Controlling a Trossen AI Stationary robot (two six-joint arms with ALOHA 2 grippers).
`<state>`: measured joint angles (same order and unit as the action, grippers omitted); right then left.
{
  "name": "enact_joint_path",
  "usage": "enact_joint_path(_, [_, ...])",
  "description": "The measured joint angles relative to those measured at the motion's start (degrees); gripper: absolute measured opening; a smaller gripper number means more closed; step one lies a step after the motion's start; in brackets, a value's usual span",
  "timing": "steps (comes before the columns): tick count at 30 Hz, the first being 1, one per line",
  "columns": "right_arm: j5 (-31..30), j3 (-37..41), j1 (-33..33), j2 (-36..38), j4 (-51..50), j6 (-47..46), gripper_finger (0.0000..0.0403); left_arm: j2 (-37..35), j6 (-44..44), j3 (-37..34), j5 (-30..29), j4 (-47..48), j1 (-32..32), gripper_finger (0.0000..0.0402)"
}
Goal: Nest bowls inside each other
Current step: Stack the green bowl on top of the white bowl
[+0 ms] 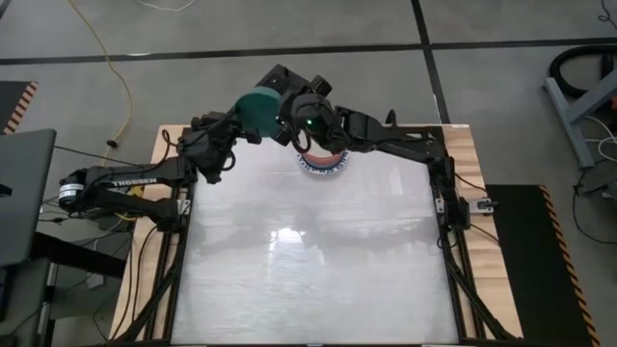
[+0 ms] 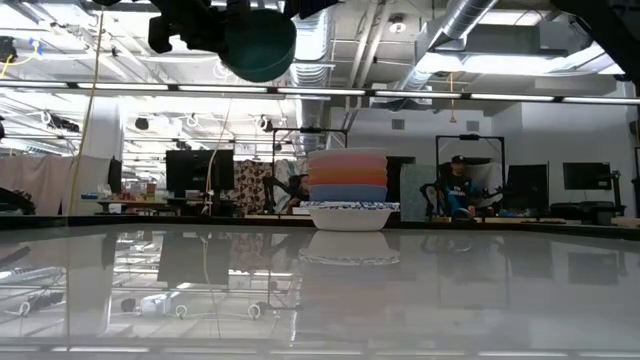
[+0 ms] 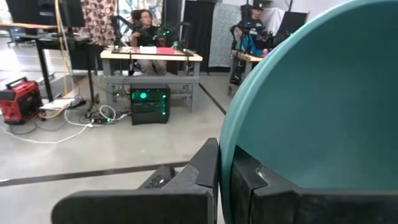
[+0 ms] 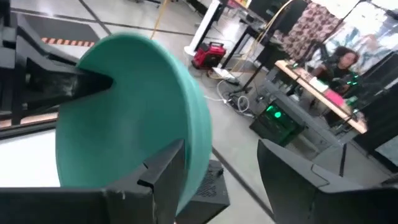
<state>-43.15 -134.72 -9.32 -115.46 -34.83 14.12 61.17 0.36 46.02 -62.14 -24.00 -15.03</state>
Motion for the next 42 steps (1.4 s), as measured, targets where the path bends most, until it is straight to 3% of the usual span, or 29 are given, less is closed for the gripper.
enact_joint_path(8, [4.5, 0.0, -2.5, -0.1, -3.2, -7.4, 0.0221, 0.0, -0.4, 0.0, 0.4, -0.1, 0.0, 0.0])
enact_joint_path(15, [4.6, 0.0, -3.6, -0.1, -4.7, -9.8, 0.0208, 1.9, 2.0, 0.0, 3.4, -7.0, 0.3, 0.0])
enact_joint_path(18, [4.6, 0.0, -3.5, -0.1, -5.7, -10.1, 0.0163, 2.1, 1.9, 0.0, 3.3, -6.7, 0.5, 0.0])
enact_joint_path(24, [5.3, 0.0, -4.1, -0.1, -9.7, -12.0, 0.0025, 3.2, 1.3, 0.0, 5.7, -7.9, 0.6, 0.0001])
enact_joint_path(28, [3.8, 0.0, -4.1, -0.1, -10.6, -12.5, 0.0016, 4.0, 1.1, 0.0, 9.6, -8.0, 0.5, 0.001])
enact_joint_path(34, [7.0, -0.1, -5.5, -0.1, -14.5, -16.4, 0.0006, 4.3, 2.1, 0.0, 14.2, -8.0, 0.5, 0.0076])
enact_joint_path(38, [20.3, -0.1, -8.9, -0.1, -18.7, -23.8, 0.0005, 3.1, 3.0, 0.0, 19.1, -8.3, 0.5, 0.0138])
enact_joint_path(42, [26.4, 0.1, -11.5, -0.3, -21.7, -27.0, 0.0005, 2.5, 5.5, 0.1, 24.8, -7.9, 0.9, 0.0198])
